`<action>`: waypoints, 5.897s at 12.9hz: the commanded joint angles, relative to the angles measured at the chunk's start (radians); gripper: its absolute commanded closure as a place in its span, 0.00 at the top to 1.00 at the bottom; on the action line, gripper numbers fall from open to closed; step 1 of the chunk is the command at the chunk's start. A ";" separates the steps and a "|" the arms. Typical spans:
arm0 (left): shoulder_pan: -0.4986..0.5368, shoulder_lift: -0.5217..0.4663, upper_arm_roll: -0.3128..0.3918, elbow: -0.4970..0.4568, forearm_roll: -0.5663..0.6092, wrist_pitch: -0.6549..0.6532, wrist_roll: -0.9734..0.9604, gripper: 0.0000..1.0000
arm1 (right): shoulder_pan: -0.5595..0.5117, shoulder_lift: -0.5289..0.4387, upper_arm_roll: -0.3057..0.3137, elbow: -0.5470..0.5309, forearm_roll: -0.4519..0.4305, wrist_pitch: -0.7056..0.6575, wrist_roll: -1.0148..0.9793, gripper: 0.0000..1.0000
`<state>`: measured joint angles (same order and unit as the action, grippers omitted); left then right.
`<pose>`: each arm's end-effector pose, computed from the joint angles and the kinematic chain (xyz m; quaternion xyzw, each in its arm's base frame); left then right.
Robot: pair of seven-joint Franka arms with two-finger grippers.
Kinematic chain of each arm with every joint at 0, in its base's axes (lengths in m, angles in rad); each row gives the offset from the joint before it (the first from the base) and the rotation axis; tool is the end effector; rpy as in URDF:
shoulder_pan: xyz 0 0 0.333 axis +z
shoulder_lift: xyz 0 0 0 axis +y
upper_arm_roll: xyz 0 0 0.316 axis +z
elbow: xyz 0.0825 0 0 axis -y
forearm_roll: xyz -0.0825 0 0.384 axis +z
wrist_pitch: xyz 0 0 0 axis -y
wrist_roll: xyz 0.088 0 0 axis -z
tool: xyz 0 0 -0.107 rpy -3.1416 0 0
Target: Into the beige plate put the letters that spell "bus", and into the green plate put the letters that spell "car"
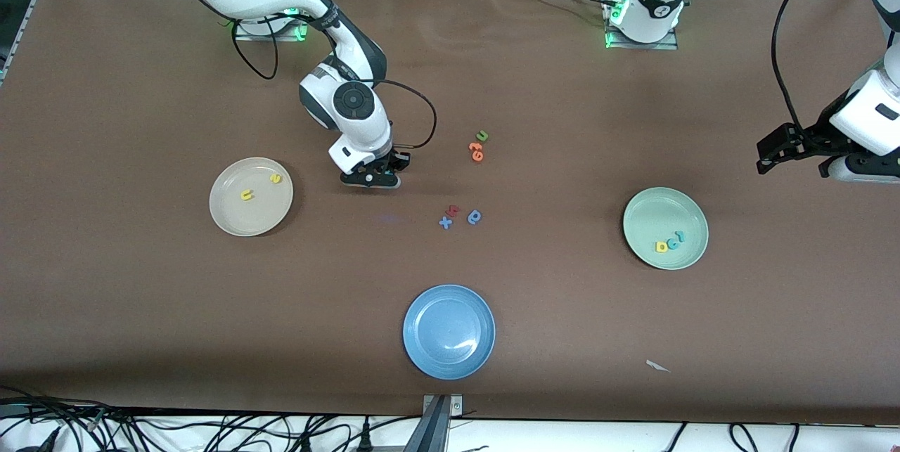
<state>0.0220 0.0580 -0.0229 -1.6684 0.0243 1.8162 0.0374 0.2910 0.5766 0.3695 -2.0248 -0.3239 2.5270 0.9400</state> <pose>0.5901 0.0018 0.5670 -0.9987 0.0215 -0.0447 0.0121 0.4690 0.3669 0.1750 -0.9994 0.0320 0.0112 0.0002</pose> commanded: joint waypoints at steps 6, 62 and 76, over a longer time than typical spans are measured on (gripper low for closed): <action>-0.002 0.011 -0.002 0.029 0.022 -0.024 0.012 1.00 | -0.059 -0.101 -0.006 0.003 -0.029 -0.101 -0.079 0.20; -0.004 0.013 -0.003 0.029 0.022 -0.031 0.012 1.00 | -0.280 -0.482 -0.411 0.443 0.315 -0.872 -1.130 1.00; -0.004 0.013 -0.003 0.029 0.022 -0.031 0.013 1.00 | -0.280 -0.488 -0.426 0.538 0.318 -1.016 -1.123 1.00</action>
<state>0.0216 0.0603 -0.0257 -1.6675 0.0243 1.8062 0.0374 0.0170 0.0840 -0.0533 -1.5362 -0.0214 1.5586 -0.1690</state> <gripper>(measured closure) 0.000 0.000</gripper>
